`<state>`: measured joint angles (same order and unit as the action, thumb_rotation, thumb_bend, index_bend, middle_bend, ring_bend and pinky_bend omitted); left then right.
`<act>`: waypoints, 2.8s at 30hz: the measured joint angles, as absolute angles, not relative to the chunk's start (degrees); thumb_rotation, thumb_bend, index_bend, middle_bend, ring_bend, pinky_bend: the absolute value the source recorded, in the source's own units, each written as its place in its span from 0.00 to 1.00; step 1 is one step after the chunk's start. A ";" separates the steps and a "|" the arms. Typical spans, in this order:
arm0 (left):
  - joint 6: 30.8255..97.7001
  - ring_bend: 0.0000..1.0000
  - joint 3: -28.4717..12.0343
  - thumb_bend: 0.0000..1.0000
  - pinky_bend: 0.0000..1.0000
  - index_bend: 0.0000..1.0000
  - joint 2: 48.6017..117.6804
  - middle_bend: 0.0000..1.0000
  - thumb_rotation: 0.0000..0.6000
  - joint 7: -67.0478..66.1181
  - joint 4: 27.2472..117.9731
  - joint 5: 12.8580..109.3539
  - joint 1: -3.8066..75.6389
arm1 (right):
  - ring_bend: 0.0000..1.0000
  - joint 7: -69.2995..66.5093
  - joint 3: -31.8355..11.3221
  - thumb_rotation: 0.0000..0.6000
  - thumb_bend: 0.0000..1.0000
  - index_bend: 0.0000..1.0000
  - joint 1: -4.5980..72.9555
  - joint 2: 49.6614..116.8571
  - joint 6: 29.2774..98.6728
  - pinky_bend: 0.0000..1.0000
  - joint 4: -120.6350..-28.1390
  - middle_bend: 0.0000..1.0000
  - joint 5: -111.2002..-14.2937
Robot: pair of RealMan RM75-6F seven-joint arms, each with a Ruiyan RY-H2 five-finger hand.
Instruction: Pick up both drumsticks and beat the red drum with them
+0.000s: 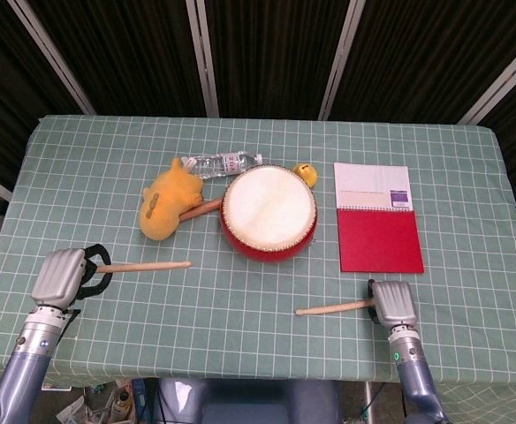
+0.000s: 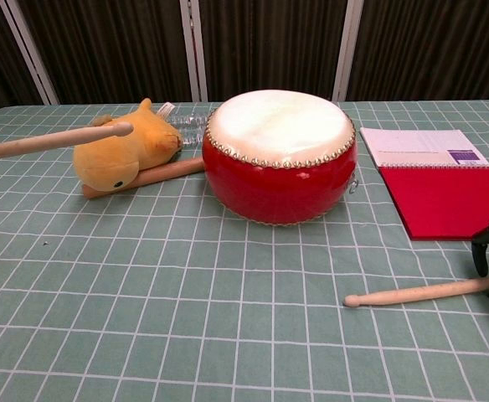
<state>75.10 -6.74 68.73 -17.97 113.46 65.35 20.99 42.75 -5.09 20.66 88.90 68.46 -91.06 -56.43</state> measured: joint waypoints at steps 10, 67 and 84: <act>74.99 1.00 -6.94 0.57 1.00 0.75 68.68 1.00 1.00 -17.96 113.46 65.11 20.90 | 1.00 43.46 -4.58 1.00 0.59 0.84 21.23 89.54 68.07 1.00 -89.79 1.00 -54.18; 59.42 1.00 -26.73 0.60 1.00 0.76 70.82 1.00 1.00 -29.10 98.30 35.56 49.76 | 1.00 18.34 -21.23 1.00 0.74 0.96 41.04 52.48 52.21 1.00 -109.28 1.00 -16.69; 55.11 1.00 -26.95 0.60 1.00 0.76 69.35 1.00 1.00 -23.72 93.57 35.91 53.54 | 1.00 4.84 -25.26 1.00 0.75 0.96 43.35 55.04 41.82 1.00 -100.94 1.00 -17.62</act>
<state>55.11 -26.95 69.35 -23.72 93.57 35.91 53.54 4.84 -25.26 43.35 55.04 41.82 -100.94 -17.62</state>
